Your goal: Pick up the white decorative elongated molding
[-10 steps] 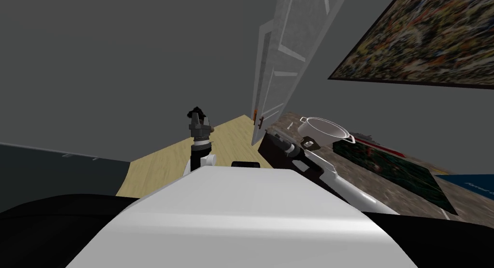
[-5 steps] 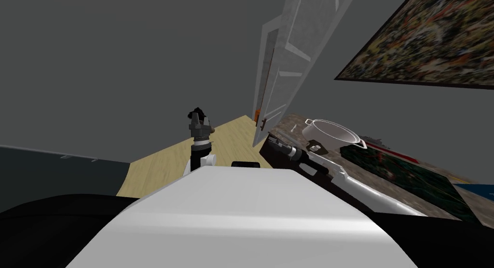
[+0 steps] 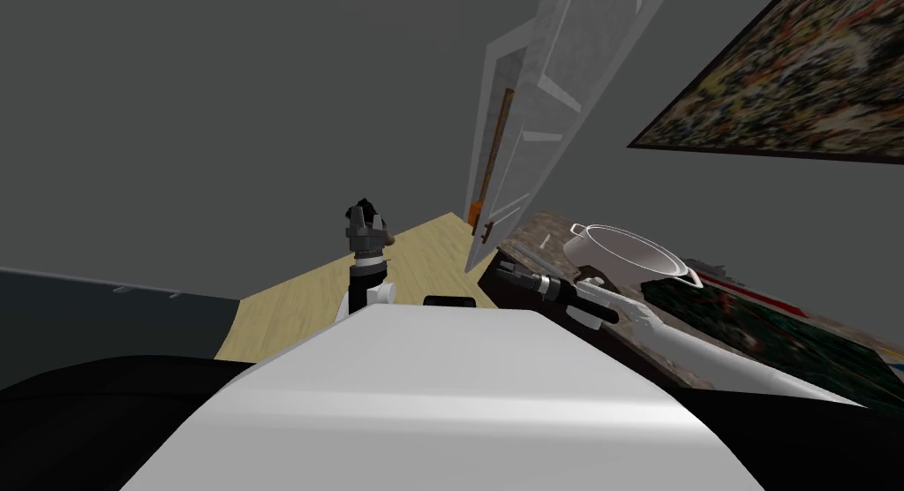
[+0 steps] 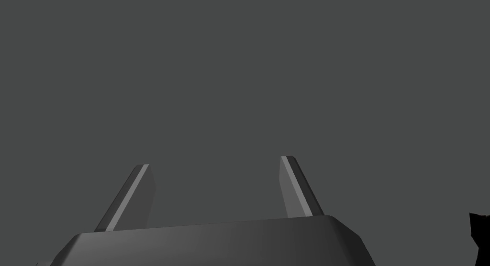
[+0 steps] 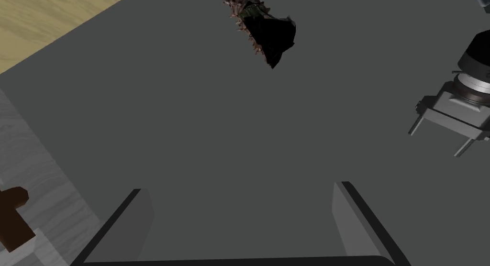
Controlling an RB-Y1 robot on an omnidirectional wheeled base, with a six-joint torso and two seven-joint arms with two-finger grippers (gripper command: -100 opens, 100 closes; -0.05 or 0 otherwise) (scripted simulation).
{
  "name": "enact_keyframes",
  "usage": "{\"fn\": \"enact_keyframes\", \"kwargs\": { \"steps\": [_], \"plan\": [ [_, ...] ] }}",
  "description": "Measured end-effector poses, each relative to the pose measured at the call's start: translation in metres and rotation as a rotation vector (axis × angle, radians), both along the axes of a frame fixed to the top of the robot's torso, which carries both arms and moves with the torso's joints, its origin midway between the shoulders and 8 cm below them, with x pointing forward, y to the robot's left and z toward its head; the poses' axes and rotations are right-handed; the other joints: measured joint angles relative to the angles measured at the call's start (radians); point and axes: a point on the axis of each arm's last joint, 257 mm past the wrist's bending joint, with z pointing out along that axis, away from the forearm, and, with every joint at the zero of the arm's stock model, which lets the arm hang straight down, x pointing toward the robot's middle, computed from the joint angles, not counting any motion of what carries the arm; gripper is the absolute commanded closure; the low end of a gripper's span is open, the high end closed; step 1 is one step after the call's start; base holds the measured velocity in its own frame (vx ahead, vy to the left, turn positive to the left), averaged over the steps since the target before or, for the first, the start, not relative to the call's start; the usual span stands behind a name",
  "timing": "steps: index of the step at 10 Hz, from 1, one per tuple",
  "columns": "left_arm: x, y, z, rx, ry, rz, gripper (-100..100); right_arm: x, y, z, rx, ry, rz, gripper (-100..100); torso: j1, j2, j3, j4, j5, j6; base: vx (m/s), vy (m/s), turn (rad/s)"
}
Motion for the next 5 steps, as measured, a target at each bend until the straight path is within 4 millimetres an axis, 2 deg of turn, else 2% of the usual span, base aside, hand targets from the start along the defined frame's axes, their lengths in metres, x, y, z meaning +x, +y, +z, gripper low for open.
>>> {"fn": "enact_keyframes", "kwargs": {
  "steps": [1,2,4,5],
  "plan": [
    [0.0,0.0,0.0,0.0,0.0,0.0,0,-0.005,-0.012,-0.012,-0.043,0.017,0.0,-100,-0.001,0.001,0.0,0.0,0.0,0.0,0.039,0.012,-0.012],
    [0.0,0.0,0.0,0.0,0.0,0.0,0,-0.008,-0.017,-0.014,-0.067,0.021,0.006,-100,-0.003,0.003,0.002,0.001,0.0,0.0,0.092,0.029,0.05],
    [0.0,0.0,0.0,0.0,0.0,0.0,0,-0.015,-0.043,-0.029,-0.157,0.055,0.005,-100,-0.002,0.001,0.001,0.0,0.0,0.0,0.094,0.043,0.037],
    [0.0,0.0,0.0,0.0,0.0,0.0,0,-0.022,-0.062,-0.036,-0.216,0.081,0.002,-100,-0.001,0.0,0.0,0.0,0.0,0.0,0.092,0.042,0.018]
  ]
}}
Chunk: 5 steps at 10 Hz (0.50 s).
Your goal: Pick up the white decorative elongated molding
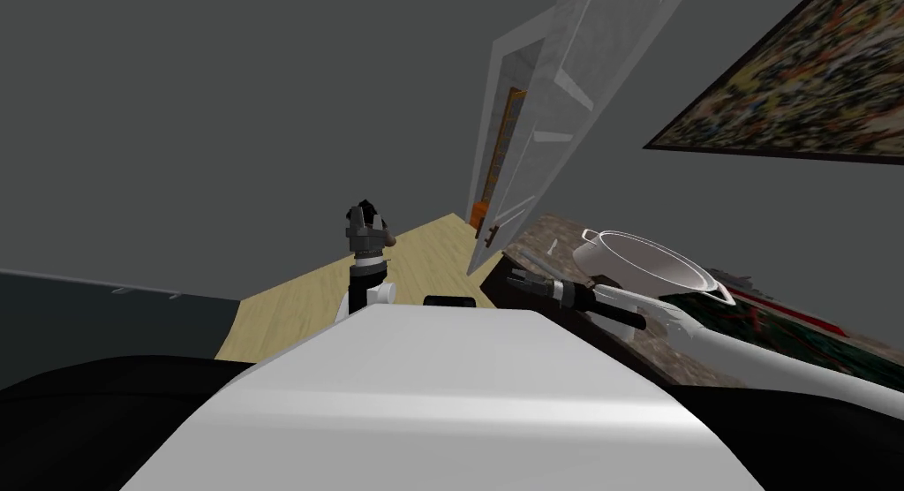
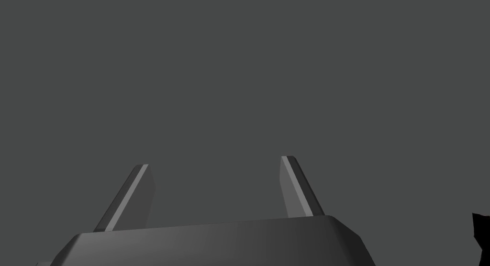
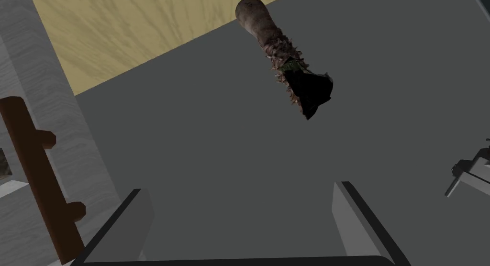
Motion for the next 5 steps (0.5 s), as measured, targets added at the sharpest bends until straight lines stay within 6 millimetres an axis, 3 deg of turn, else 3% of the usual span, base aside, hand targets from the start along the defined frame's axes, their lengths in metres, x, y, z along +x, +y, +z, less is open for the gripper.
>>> {"fn": "enact_keyframes", "kwargs": {
  "steps": [4,5],
  "plan": [
    [0.0,0.0,0.0,0.0,0.0,0.0,0,-0.025,-0.065,-0.036,-0.212,0.077,0.005,-100,-0.001,-0.002,-0.001,0.0,0.0,0.0,0.111,0.036,0.04],
    [0.0,0.0,0.0,0.0,0.0,0.0,0,-0.029,-0.076,-0.036,-0.253,0.09,0.011,-100,-0.001,-0.001,-0.001,0.0,0.0,0.0,0.091,0.034,0.053]
  ]
}}
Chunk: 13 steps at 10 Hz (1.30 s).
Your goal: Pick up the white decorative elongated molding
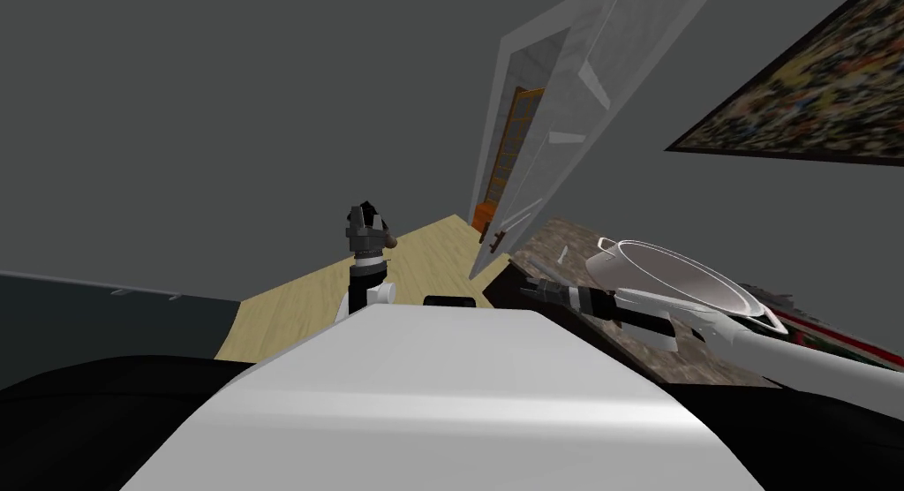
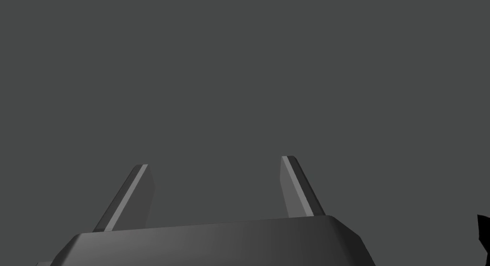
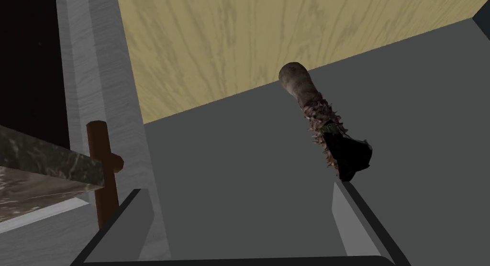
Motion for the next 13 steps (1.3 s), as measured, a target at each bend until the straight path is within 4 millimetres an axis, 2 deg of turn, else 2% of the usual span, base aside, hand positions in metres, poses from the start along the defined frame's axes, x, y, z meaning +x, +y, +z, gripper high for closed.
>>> {"fn": "enact_keyframes", "kwargs": {
  "steps": [4,6,7,10,13],
  "plan": [
    [0.0,0.0,0.0,0.0,0.0,0.0,0,-0.029,-0.071,-0.018,-0.197,0.077,0.004,-100,0.0,0.0,0.0,0.0,0.0,0.0,0.116,0.029,0.044],
    [0.0,0.0,0.0,0.0,0.0,0.0,0,-0.044,-0.1,-0.019,-0.284,0.117,0.009,-100,-0.001,0.0,0.0,0.0,0.0,0.0,0.115,0.003,0.048],
    [0.0,0.0,0.0,0.0,0.0,0.0,0,-0.056,-0.121,-0.019,-0.338,0.142,0.015,-100,-0.002,-0.001,0.0,0.0,-0.001,0.0,0.099,0.002,0.034],
    [0.0,0.0,0.0,0.0,0.0,0.0,0,-0.076,-0.16,-0.019,-0.442,0.193,0.026,-100,-0.002,0.0,0.0,0.0,-0.001,0.0,0.116,-0.006,0.055],
    [0.0,0.0,0.0,0.0,0.0,0.0,0,-0.124,-0.214,-0.017,-0.574,0.301,0.031,-100,-0.005,-0.006,-0.004,-0.002,-0.001,0.0,0.186,-0.043,0.074]
  ]
}}
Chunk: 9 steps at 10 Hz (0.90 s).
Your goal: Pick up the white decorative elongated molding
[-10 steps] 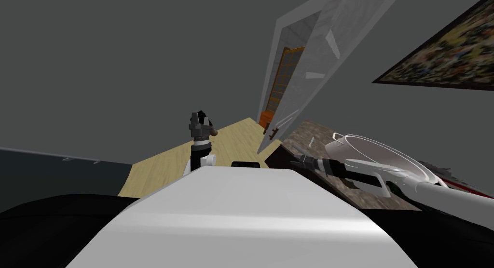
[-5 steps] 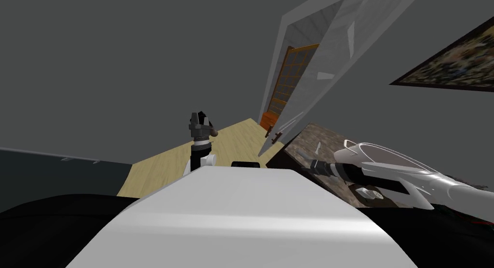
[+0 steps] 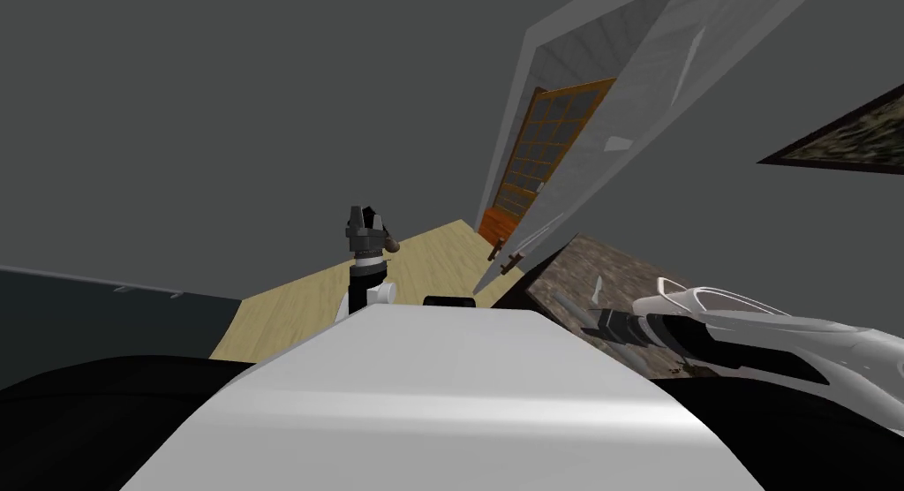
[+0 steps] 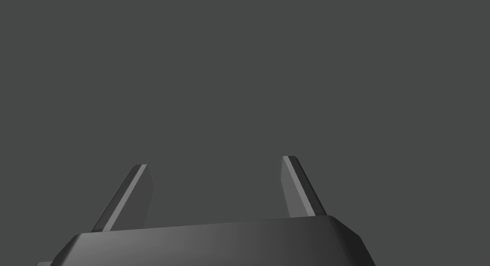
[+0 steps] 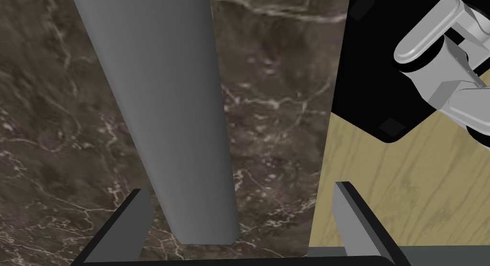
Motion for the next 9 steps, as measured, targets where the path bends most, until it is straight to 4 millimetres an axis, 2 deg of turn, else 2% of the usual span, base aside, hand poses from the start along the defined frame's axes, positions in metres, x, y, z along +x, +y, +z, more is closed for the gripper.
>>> {"fn": "enact_keyframes", "kwargs": {
  "steps": [2,4,6,7,8,9],
  "plan": [
    [0.0,0.0,0.0,0.0,0.0,0.0,0,-0.026,-0.014,-0.004,-0.04,0.047,0.002,-100,0.003,0.006,0.003,0.001,0.0,0.0,0.085,-0.008,0.032],
    [0.0,0.0,0.0,0.0,0.0,0.0,0,-0.035,-0.021,-0.006,-0.057,0.064,0.006,-100,0.004,0.011,0.006,0.003,0.0,0.001,0.061,-0.016,0.048],
    [0.0,0.0,0.0,0.0,0.0,0.0,0,-0.067,-0.031,-0.011,-0.083,0.128,-0.011,-100,0.002,0.007,0.004,0.002,0.0,0.001,0.084,-0.027,0.017],
    [0.0,0.0,0.0,0.0,0.0,0.0,0,-0.072,-0.033,-0.011,-0.089,0.134,-0.009,-100,0.003,0.01,0.005,0.002,0.0,0.001,0.07,0.001,0.037],
    [0.0,0.0,0.0,0.0,0.0,0.0,0,-0.089,-0.039,-0.013,-0.096,0.16,-0.01,-100,0.004,0.01,0.006,0.002,0.0,0.001,0.038,-0.001,0.006],
    [0.0,0.0,0.0,0.0,0.0,0.0,0,-0.091,-0.039,-0.013,-0.096,0.164,-0.011,0,0.004,0.011,0.006,0.003,0.001,0.0,0.006,-0.001,0.0]
  ]
}}
